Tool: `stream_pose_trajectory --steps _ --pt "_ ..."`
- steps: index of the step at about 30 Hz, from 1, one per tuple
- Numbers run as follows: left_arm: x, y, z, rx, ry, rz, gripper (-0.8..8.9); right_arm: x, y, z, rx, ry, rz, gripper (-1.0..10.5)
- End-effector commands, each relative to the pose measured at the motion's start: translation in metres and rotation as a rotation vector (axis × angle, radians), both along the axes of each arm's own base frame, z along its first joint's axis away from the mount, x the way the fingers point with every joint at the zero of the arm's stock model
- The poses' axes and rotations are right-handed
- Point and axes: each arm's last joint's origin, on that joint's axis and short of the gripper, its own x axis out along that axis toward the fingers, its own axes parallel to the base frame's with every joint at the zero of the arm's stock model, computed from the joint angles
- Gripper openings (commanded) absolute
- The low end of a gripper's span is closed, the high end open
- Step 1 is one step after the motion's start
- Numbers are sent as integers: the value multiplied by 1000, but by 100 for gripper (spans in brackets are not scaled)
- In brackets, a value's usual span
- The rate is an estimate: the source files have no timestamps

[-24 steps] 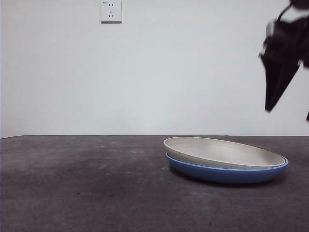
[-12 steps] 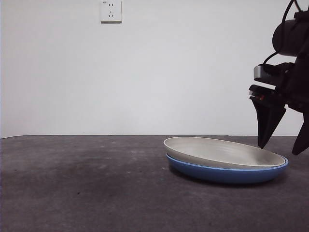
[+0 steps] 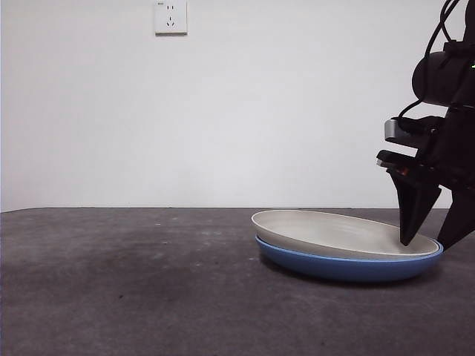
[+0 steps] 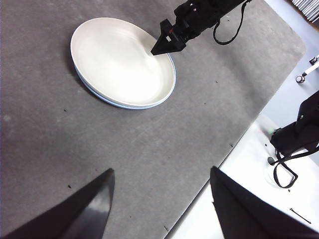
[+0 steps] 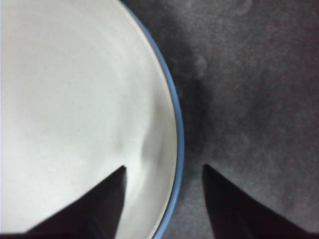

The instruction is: Pick up the white plate, put it on the blue plate, put it on desk

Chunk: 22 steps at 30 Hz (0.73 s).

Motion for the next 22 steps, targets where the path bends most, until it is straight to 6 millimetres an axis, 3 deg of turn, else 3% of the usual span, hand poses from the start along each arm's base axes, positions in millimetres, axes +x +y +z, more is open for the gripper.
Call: stream_pose_trajectory --steps 1,13,22 --pt "2 -2 2 -1 -18 -19 312 6 1 -2 -1 -5 4 148" --pt "1 -2 2 0 -15 -18 312 7 -1 -2 -32 -11 -11 10" --pt "1 -2 1 1 -13 -18 312 5 -1 7 -26 -37 -12 10"
